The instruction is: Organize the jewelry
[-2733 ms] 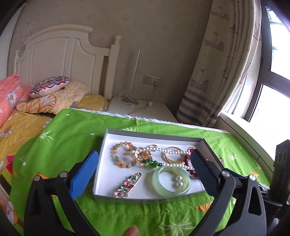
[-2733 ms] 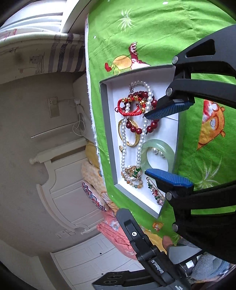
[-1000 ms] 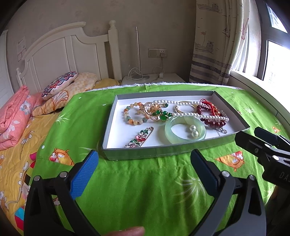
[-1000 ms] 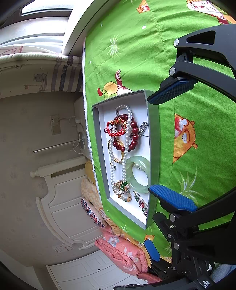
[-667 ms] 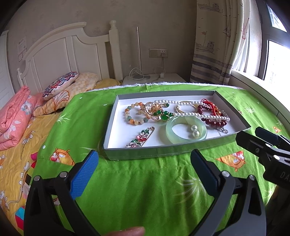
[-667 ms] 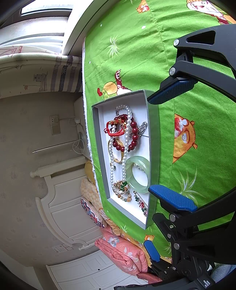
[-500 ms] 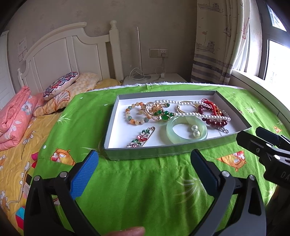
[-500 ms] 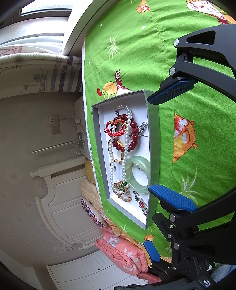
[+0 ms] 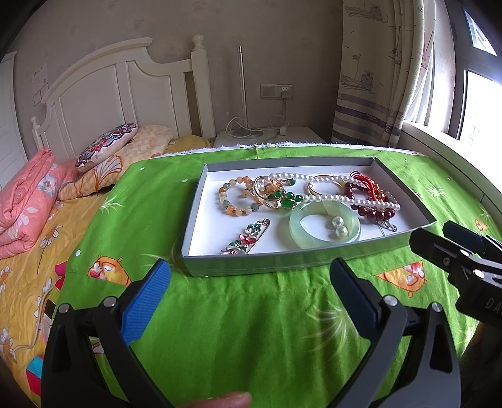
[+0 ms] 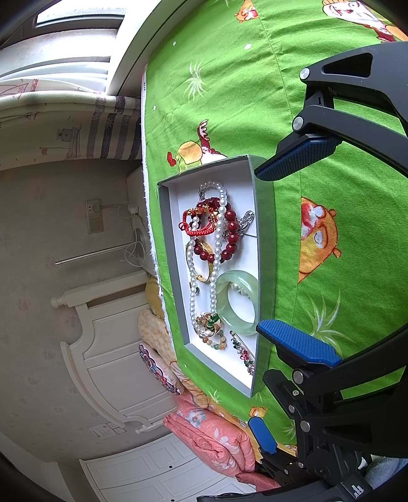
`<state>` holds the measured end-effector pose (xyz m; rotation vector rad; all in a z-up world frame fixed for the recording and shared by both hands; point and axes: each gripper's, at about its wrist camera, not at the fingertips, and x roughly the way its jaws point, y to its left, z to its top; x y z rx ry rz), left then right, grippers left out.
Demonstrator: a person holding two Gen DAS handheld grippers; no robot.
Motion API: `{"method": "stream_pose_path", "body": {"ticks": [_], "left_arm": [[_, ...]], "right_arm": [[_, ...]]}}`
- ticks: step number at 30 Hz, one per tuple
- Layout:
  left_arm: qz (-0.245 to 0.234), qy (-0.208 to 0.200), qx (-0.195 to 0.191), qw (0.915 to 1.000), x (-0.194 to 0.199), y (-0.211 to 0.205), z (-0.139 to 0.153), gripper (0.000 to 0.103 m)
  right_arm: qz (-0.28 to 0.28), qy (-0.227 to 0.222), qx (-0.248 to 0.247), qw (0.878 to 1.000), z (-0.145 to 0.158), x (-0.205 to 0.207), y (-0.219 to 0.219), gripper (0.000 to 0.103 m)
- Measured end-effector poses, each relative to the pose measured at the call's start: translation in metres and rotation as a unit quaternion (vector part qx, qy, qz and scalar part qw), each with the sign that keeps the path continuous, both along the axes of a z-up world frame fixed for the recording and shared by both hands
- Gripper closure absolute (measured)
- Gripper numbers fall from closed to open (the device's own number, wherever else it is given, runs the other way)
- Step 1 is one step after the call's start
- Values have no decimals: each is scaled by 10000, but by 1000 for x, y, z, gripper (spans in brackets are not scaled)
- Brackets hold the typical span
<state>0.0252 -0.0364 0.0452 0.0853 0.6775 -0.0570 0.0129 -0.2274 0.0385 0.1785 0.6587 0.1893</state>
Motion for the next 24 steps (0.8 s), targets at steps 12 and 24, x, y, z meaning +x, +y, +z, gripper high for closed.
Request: {"method": "stream_pose_path", "body": {"ticks": [12,24], "left_arm": [[151,-22,-29,9999,1,3,1,2],[299,93,-361,9989,1,13,-4,2]], "right_arm": [[-2,3,3,10000,1,0,0,16],[4,10,3,10000,-3,-1,2,16]]}}
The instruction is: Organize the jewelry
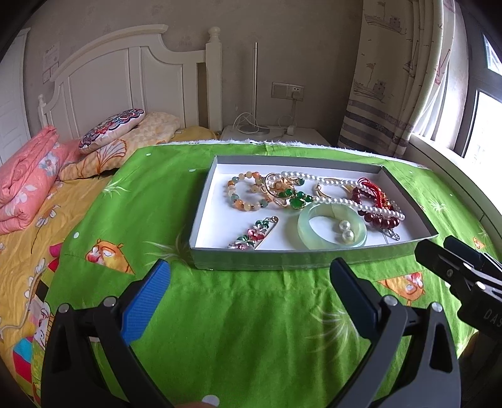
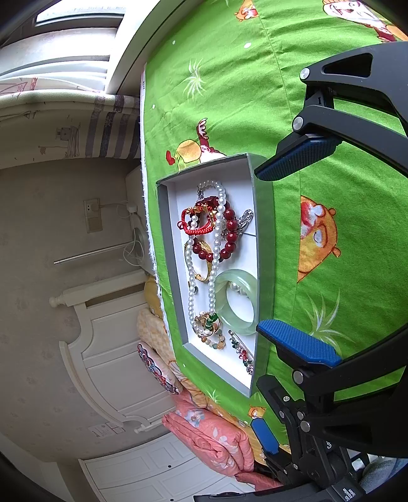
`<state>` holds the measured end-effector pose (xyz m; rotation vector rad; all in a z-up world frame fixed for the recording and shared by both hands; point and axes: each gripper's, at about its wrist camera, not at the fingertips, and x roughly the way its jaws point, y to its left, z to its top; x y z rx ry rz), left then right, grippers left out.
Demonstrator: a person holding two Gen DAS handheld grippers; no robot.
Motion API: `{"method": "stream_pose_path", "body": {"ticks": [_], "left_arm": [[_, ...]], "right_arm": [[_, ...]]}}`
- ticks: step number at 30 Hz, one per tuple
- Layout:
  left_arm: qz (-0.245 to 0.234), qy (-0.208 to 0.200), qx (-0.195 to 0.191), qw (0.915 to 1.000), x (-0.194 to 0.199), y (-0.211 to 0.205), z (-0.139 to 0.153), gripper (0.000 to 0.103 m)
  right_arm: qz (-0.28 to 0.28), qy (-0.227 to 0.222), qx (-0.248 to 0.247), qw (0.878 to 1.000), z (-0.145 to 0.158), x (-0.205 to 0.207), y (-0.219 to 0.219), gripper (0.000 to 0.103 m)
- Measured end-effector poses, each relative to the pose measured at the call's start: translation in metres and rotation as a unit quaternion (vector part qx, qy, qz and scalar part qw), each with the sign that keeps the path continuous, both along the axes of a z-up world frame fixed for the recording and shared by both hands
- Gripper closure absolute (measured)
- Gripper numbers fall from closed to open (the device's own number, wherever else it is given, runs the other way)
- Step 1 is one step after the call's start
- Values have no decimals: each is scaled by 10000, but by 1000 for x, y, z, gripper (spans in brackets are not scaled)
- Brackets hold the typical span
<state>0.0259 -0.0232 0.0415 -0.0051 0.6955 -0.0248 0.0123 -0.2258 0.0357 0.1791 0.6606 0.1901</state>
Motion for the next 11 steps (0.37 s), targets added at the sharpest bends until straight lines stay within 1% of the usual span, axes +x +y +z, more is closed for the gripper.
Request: {"method": "stream_pose_path", "body": {"ticks": [2,4,8,10,11], "left_arm": [[62,-59,110,9999,-2,-1,-1,2],[0,-25,111,9999,-2,-3,-1,2],[-105,298,305,9990,3,-10,-3,2],[-50,362,461,9983,-2,-11,-1,2],[4,447,532,9976,-4,-10,-3,2]], "right_arm": [[2,1,1,10000,-1,0,0,16],[3,2,-2,10000,0,1,0,16],[2,17,-1,10000,0,1,0,16],[-16,46,-127,9999,1,-3,2,16],[-1,110,-309,9995,1,-5,5,16]]}}
